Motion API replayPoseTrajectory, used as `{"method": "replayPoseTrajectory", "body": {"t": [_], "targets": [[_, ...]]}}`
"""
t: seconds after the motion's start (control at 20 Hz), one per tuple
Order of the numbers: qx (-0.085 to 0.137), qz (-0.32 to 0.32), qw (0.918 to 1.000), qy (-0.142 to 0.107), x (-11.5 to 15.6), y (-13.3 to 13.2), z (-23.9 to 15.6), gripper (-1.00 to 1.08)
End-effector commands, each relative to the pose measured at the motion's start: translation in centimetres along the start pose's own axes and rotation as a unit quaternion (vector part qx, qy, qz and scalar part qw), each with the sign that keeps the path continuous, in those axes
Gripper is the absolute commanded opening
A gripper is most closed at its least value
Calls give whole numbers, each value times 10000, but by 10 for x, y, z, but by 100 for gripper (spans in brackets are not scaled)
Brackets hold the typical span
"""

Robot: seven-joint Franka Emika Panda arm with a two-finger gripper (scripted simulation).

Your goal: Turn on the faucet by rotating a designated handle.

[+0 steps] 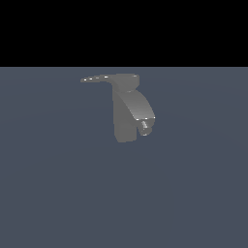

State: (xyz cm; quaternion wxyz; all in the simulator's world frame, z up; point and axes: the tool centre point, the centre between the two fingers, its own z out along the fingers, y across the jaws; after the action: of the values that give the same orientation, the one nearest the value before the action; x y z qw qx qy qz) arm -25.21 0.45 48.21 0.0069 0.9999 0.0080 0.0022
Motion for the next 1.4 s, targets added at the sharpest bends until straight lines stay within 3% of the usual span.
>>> {"method": "replayPoseTrajectory", "body": {"t": [0.0,0.8,1.35], "targets": [[0,0,10000,0,0,0,0,-100],[9,644,9979,-10,18,-31,21,-100],[29,1710,9853,-25,58,-77,57,-100]]}}
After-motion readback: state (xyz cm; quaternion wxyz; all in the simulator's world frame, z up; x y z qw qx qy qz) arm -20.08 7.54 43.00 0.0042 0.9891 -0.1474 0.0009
